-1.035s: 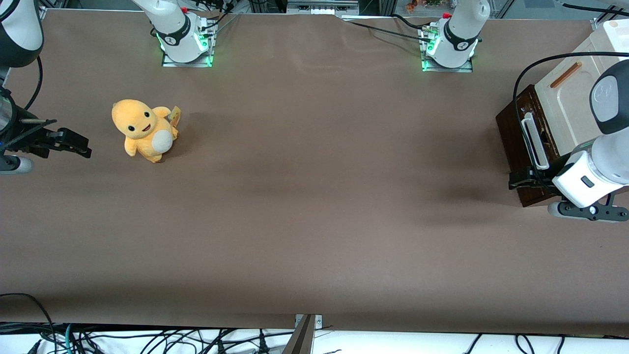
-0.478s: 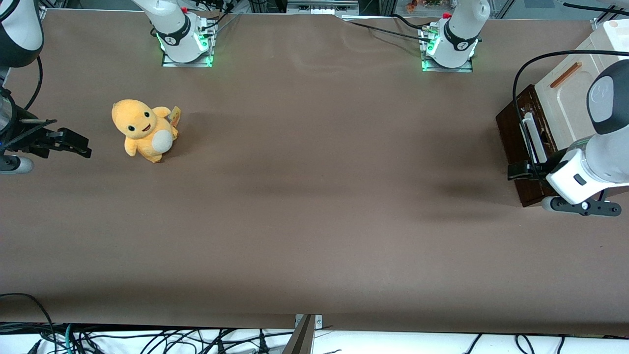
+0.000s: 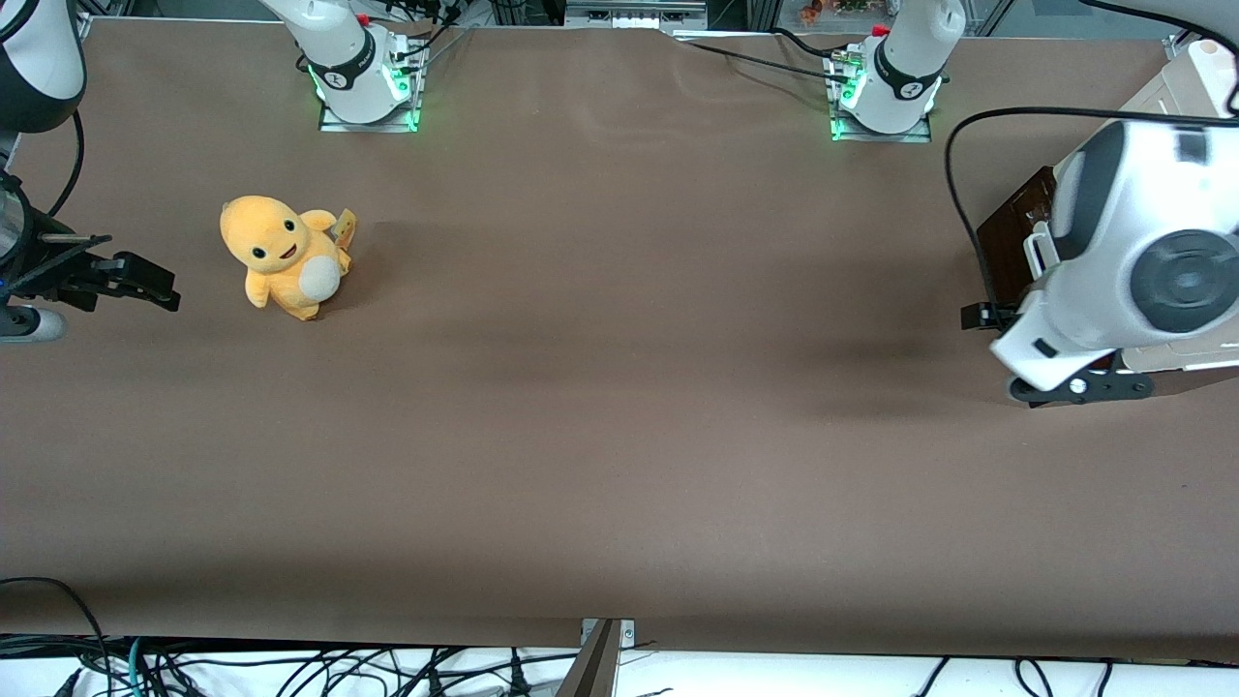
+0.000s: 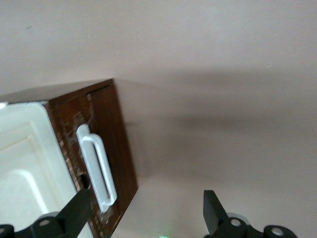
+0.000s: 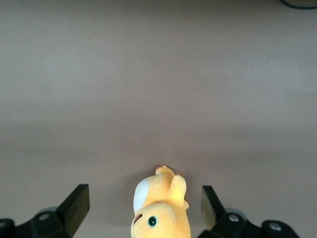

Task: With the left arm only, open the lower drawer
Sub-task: 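Swing the left gripper down in front of the lower drawer's white handle, then advance the open left gripper around the white bar handle, then close the left gripper on the white bar handle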

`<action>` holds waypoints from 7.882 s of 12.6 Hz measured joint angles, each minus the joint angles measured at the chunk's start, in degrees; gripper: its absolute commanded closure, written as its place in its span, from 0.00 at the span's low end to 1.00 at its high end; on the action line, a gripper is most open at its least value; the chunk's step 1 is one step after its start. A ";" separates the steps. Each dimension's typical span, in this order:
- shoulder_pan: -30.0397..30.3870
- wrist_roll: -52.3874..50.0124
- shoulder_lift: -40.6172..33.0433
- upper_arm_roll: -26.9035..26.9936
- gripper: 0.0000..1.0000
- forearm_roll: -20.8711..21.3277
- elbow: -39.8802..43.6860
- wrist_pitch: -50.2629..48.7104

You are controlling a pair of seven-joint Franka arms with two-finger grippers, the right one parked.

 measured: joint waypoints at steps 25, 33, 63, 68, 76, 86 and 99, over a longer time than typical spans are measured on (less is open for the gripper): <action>-1.88 -37.39 6.76 -10.56 0.00 35.14 -23.77 -2.55; -1.78 -44.08 11.58 -10.50 0.00 39.88 -26.44 -5.18; 3.50 -49.76 16.69 -9.43 0.15 50.50 -31.90 -7.17; 4.05 -49.77 16.69 -9.43 0.36 50.50 -31.91 -7.17; 4.20 -49.80 16.69 -9.43 0.70 50.50 -31.91 -7.17; 4.20 -50.86 16.72 -9.47 0.88 50.50 -31.87 -7.04; 2.74 -51.40 16.72 -10.61 0.88 49.10 -30.84 -8.45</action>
